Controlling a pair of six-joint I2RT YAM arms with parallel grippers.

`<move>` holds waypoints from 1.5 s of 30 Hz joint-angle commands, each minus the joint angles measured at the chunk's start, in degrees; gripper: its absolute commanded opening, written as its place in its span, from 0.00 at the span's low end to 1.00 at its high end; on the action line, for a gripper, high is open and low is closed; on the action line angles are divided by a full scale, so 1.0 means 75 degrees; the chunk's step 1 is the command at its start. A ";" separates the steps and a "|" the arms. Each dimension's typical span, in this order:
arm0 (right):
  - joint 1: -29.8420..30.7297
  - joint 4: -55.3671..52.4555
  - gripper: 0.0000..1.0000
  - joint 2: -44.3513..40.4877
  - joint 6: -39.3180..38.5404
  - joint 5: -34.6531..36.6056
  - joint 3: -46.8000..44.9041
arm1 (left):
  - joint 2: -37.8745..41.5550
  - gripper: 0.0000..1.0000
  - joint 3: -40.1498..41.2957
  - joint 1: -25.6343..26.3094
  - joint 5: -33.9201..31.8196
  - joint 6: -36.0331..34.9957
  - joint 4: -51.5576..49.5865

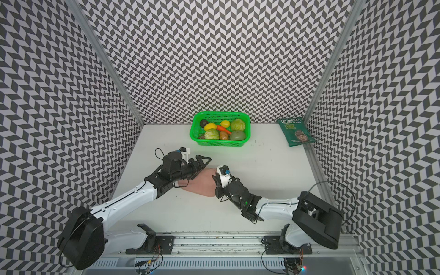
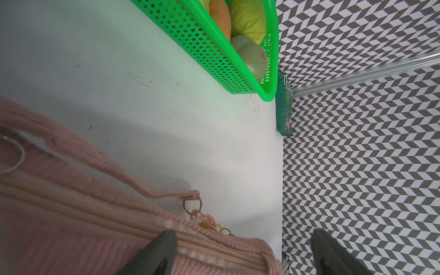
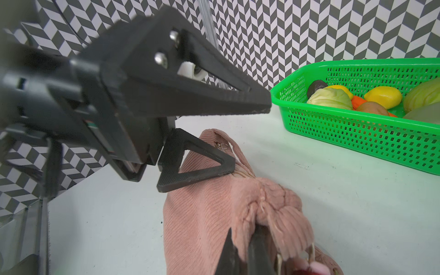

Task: Remove the decoration from the bag
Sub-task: Place the bag at the center of the board.

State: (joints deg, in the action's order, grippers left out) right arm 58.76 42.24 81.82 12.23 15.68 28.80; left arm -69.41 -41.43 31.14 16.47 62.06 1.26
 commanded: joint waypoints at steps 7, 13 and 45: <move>0.0064 0.0593 0.00 -0.0263 -0.0290 0.0280 0.0390 | 0.1077 0.92 0.0350 0.0095 -0.0206 0.0874 -0.0533; 0.0064 0.0603 0.00 -0.0263 -0.0330 0.0323 0.0423 | 0.1451 0.92 0.0531 0.0297 -0.0431 0.1502 -0.0568; 0.0070 0.0742 0.06 -0.0606 -0.0145 -0.0048 -0.0100 | -0.0579 0.15 0.0308 0.0329 -0.0810 0.1328 0.0735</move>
State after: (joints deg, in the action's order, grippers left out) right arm 58.85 41.58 79.77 10.41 16.25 28.18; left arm -73.06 -37.36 33.87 11.77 73.95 5.63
